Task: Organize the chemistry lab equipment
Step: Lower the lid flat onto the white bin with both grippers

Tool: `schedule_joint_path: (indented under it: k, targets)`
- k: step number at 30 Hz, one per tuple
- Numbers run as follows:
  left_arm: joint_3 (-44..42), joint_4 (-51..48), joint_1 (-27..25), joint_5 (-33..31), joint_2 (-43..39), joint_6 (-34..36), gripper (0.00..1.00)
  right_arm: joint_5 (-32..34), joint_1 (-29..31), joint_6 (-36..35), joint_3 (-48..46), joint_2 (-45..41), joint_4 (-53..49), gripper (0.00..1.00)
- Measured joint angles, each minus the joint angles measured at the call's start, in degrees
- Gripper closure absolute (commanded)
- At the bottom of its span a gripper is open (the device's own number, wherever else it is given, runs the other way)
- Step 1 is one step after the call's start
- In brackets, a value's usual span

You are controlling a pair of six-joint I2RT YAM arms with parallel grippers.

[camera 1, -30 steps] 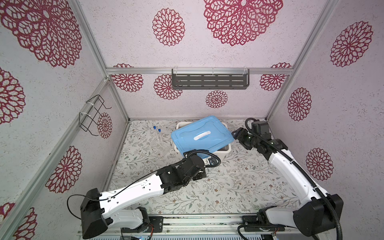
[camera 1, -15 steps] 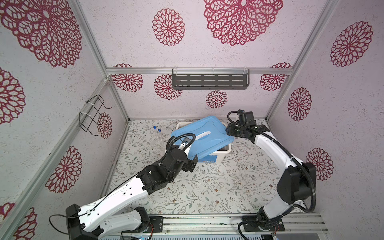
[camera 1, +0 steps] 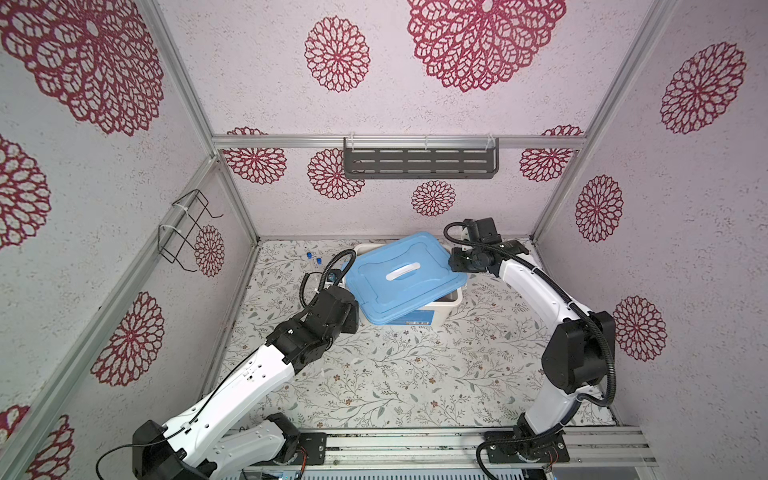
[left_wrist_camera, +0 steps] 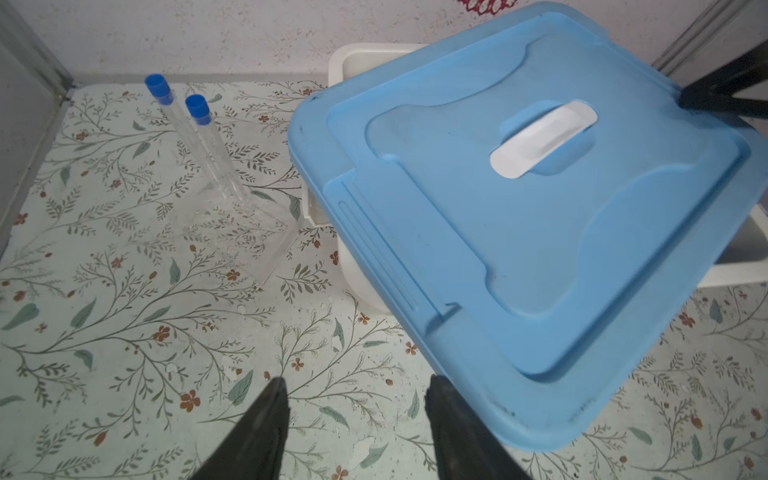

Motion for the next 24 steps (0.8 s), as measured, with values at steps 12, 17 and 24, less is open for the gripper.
schedule_joint_path:
  k: [12,17,24]
  targets:
    - [9.5,-1.9,6.0,6.4,12.0,2.5,0.51,1.8,1.2,2.1,-8.0,-7.1,0.8,0.68]
    - [10.6,-1.9,9.2,7.8,13.4,3.7,0.53,3.3,2.2,5.4,-10.3,-9.2,0.7,0.67]
    - [11.0,-1.6,14.3,16.0,15.6,4.5,0.51,5.1,3.3,12.1,-13.9,-11.7,0.9,0.68]
